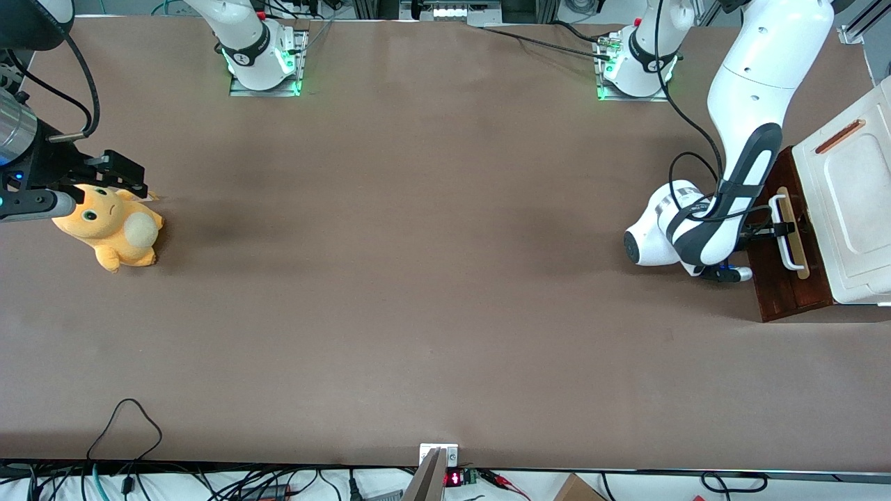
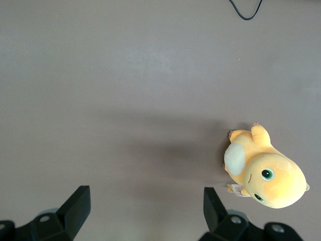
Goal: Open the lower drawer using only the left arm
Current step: 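Close the left gripper around the white drawer handle, then pull the handle with the left gripper, sliding the drawer outward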
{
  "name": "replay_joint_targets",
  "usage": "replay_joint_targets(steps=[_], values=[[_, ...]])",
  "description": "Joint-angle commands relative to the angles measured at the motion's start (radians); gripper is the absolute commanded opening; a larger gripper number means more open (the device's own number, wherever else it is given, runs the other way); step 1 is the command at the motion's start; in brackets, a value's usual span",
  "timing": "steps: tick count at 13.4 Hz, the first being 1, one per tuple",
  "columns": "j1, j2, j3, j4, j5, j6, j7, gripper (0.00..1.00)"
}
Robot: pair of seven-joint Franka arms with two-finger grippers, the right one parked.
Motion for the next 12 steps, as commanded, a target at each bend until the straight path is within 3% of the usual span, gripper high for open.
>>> replay_joint_targets(steps=[1,12], values=[[-0.015,-0.002,-0.006,0.004,0.017,-0.017,0.021,0.19],[-0.044,-0.008,-0.007,0.004,-0.001,-0.022,0.006,0.19]])
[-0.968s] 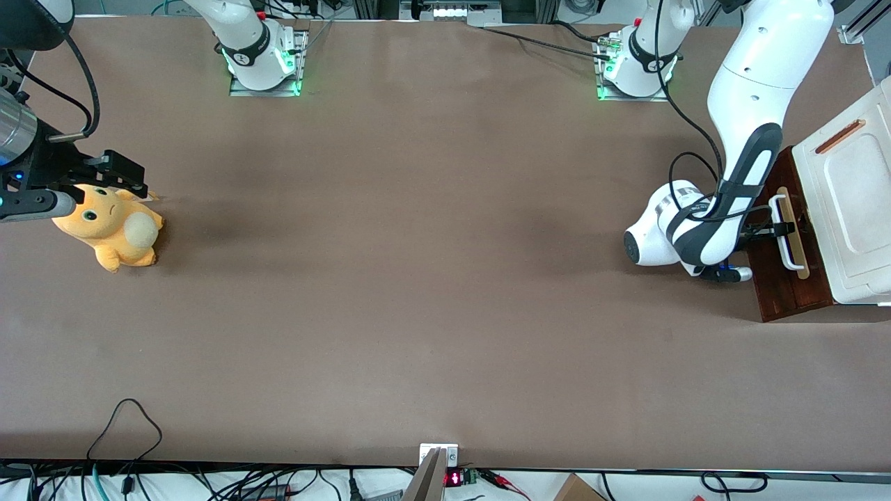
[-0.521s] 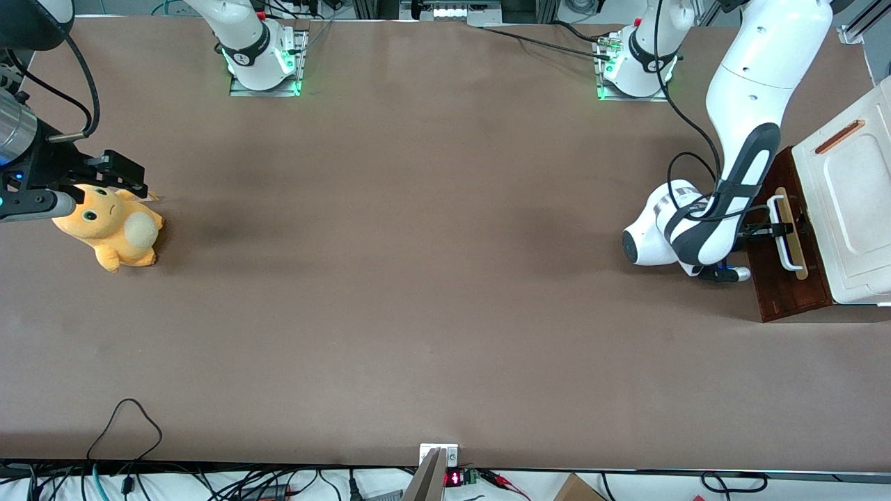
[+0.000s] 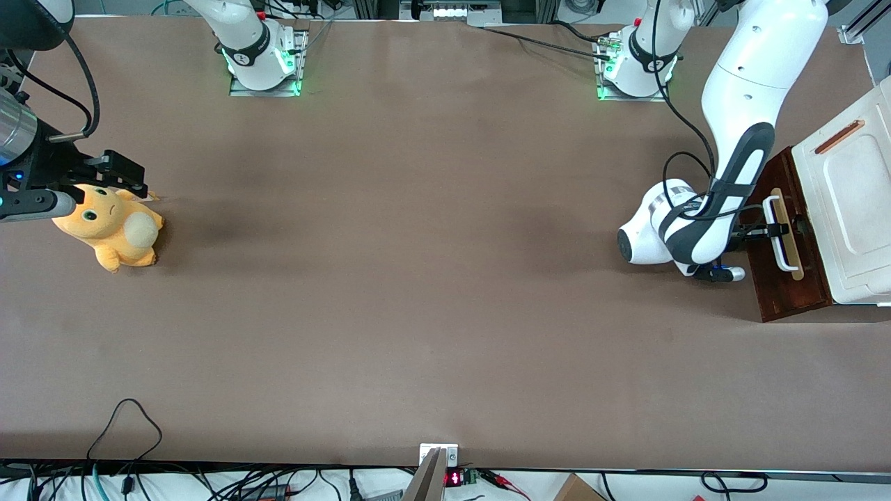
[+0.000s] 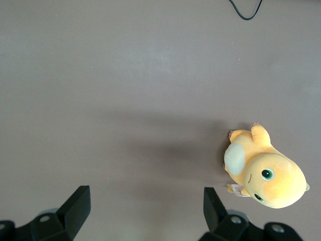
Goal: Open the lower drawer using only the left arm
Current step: 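Pull the handle with the left gripper, sliding the drawer outward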
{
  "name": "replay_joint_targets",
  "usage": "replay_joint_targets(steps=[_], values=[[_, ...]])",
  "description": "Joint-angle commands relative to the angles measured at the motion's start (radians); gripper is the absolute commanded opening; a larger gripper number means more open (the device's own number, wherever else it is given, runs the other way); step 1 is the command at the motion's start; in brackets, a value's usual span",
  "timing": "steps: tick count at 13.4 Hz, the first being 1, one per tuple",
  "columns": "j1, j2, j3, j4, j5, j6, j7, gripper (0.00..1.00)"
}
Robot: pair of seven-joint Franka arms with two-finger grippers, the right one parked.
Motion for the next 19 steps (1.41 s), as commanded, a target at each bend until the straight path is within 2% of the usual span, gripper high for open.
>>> replay_joint_targets(steps=[1,19], values=[[-0.028,-0.008,-0.002,0.006,-0.001,-0.022,0.008,0.19],[-0.084,-0.008,-0.002,0.011,-0.060,-0.045,-0.018,0.17]])
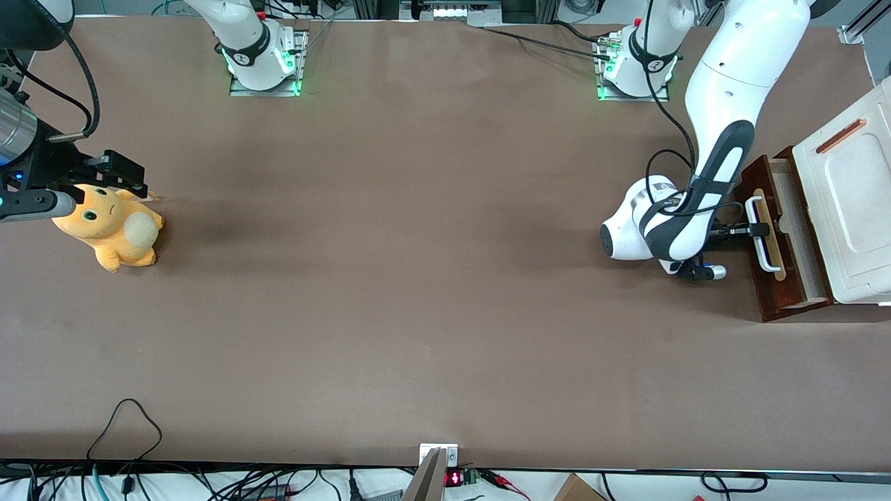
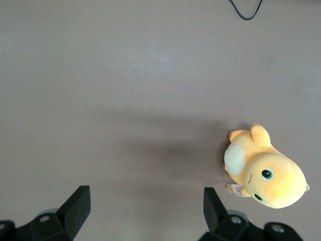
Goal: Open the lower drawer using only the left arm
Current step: 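Pull the handle with the left gripper, sliding the drawer outward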
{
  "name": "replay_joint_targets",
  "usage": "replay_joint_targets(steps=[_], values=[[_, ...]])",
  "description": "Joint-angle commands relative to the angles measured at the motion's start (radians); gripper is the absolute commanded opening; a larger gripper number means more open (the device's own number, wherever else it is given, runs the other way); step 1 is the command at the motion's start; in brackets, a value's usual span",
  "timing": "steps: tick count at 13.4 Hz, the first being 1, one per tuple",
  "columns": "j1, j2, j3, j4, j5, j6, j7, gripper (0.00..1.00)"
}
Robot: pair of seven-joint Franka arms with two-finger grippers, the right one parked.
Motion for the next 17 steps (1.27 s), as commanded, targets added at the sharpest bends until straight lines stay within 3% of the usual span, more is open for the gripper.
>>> replay_joint_targets(steps=[1,17], values=[[-0.026,-0.008,0.000,0.014,-0.037,-0.030,0.001,0.16],[-0.069,-0.006,0.000,0.022,-0.077,-0.068,-0.036,0.15]])
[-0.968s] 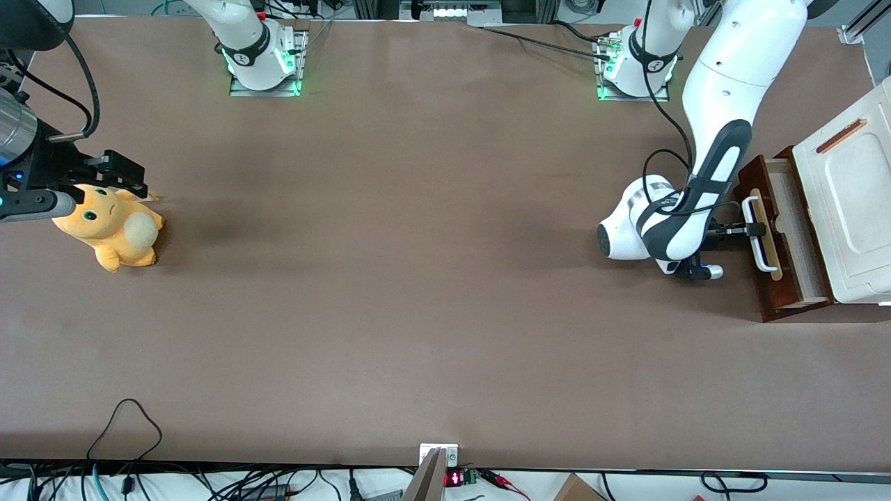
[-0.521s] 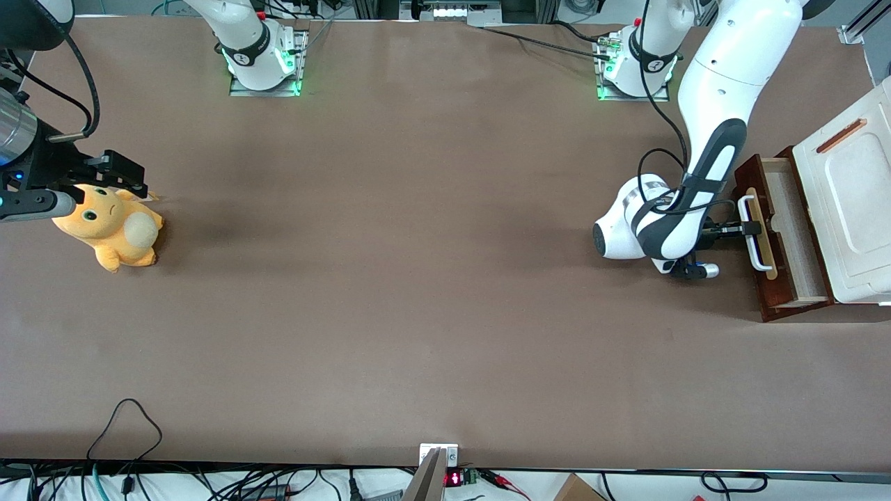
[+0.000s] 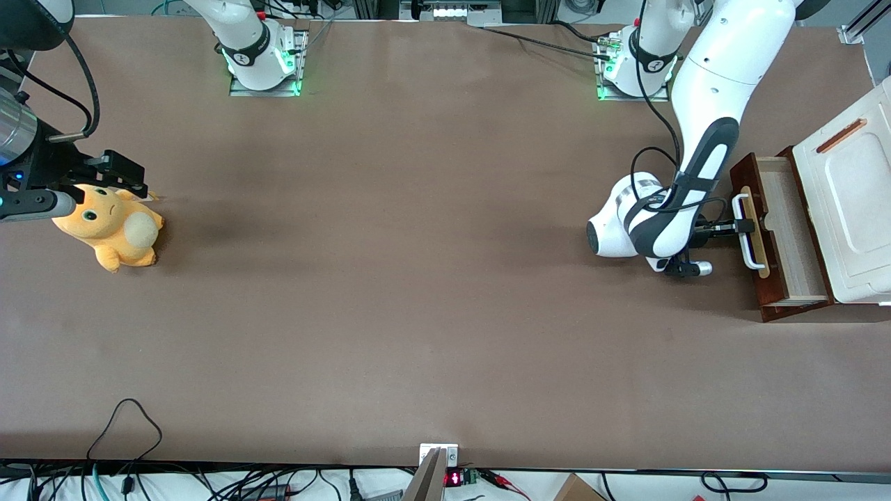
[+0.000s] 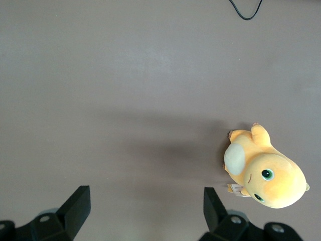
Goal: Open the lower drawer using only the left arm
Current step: 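Pull the handle with the left gripper, sliding the drawer outward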
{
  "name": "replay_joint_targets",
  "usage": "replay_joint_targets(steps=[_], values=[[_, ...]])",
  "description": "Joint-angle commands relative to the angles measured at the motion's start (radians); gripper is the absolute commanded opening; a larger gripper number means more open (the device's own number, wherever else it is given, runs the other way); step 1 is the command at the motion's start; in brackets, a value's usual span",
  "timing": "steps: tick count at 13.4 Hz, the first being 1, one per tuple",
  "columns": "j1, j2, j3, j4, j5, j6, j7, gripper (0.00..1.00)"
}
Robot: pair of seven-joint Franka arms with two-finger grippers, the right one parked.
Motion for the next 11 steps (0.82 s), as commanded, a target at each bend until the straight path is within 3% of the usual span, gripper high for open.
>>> replay_joint_targets(steps=[1,11], values=[[-0.014,-0.006,0.002,0.014,-0.033,-0.040,-0.009,0.15],[-0.034,-0.003,0.002,0.014,-0.053,-0.051,-0.019,0.15]])
